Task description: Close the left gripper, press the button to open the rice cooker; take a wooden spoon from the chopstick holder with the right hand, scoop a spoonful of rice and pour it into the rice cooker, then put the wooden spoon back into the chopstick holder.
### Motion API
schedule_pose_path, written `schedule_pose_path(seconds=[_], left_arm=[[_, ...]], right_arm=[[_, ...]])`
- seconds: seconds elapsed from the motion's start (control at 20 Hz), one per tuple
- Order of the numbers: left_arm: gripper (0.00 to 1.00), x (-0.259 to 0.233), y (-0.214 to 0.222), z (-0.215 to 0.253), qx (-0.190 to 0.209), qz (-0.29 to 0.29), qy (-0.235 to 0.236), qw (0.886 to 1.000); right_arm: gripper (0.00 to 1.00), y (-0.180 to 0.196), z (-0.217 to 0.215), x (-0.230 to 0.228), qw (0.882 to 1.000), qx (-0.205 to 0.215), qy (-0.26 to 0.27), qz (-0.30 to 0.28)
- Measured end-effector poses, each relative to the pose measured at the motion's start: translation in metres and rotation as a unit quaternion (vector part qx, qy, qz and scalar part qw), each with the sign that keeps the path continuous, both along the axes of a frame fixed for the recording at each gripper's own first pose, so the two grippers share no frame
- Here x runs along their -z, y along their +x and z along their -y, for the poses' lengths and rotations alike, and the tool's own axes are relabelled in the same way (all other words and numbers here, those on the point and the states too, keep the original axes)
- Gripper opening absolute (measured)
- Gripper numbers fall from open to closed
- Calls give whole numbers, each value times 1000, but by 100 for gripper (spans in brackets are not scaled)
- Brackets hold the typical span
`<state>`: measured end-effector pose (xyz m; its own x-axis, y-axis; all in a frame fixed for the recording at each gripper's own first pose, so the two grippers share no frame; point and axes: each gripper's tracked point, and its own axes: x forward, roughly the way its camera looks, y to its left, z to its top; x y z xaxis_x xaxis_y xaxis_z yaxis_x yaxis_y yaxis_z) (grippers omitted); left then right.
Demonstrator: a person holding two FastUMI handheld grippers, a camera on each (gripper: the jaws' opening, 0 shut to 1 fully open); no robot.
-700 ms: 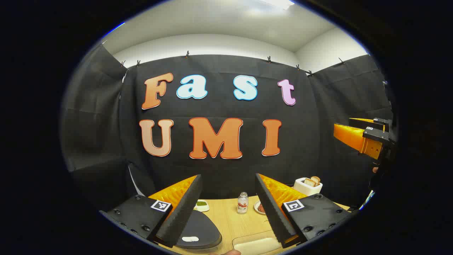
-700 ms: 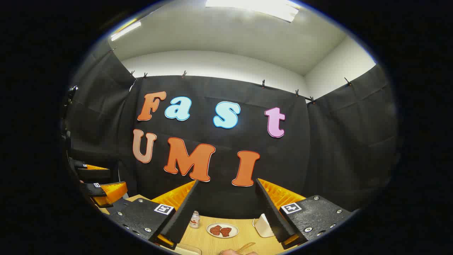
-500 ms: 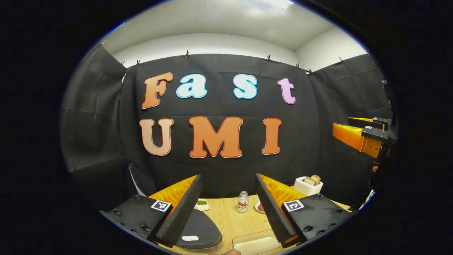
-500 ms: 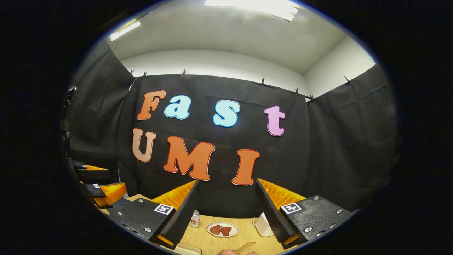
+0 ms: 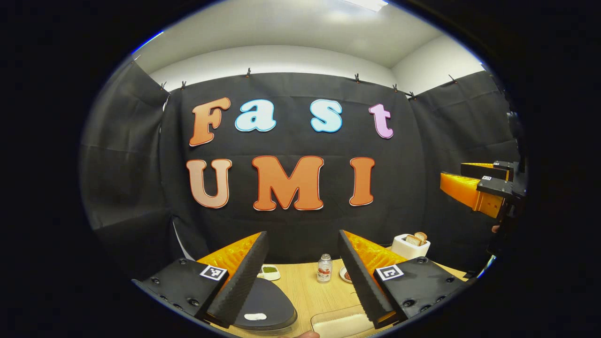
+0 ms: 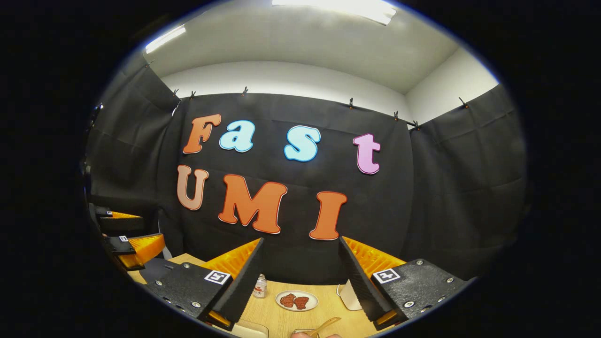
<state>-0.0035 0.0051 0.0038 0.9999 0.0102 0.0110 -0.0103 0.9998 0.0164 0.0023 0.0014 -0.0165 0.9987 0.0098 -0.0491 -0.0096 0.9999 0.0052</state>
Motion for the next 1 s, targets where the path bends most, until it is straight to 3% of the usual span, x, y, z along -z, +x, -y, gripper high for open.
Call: schedule_pose_path(seconds=[0.35, 0.9, 1.0], left_arm=[[98, 6, 0, 0, -6, -5, 13, 1000], [100, 49, 6, -45, -68, -86, 29, 994], [73, 58, 8, -53, -76, -104, 32, 991]], right_arm=[[96, -3, 5, 8, 1000, 7, 2, -9], [95, -6, -4, 32, 999, 6, 4, -43], [95, -8, -5, 35, 999, 6, 1, -48]])
